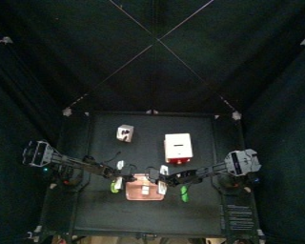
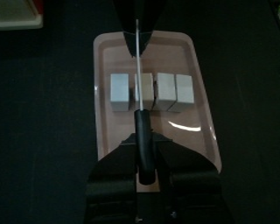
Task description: Cut sushi roll
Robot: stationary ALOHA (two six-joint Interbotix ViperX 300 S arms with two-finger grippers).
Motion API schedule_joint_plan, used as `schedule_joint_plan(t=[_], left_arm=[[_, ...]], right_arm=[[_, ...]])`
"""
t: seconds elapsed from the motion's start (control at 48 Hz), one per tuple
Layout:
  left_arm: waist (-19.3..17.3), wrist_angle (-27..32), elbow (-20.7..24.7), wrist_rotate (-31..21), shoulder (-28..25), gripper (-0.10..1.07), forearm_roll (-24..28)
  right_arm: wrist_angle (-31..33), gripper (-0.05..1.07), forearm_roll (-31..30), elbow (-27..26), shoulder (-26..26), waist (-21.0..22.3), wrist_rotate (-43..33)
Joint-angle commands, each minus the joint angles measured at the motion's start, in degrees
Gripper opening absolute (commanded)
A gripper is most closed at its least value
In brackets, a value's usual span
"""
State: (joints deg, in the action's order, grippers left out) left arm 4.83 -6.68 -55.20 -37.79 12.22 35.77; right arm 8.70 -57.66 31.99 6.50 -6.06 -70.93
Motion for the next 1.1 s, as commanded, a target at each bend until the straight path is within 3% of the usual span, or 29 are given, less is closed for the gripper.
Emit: schedule_joint_plan(t=[0.0,0.312,1.083], left_arm=[[0.53,-1.05,1.67,-0.18,0.79,0.1,0.09],[2.99,-0.97,0.88,0.0,0.62,0.1,0.09],[3.52,-0.79,0.53,0.0,-1.23,0.1,0.09]], right_arm=[[-0.44,0.18,-0.53,-2.11,-3.6,0.7,0.18],[-0.44,0.18,-0.53,-2.11,-3.6,0.0,0.18],[-0.44,0.18,-0.44,-1.93,-1.67,-1.67,0.09]])
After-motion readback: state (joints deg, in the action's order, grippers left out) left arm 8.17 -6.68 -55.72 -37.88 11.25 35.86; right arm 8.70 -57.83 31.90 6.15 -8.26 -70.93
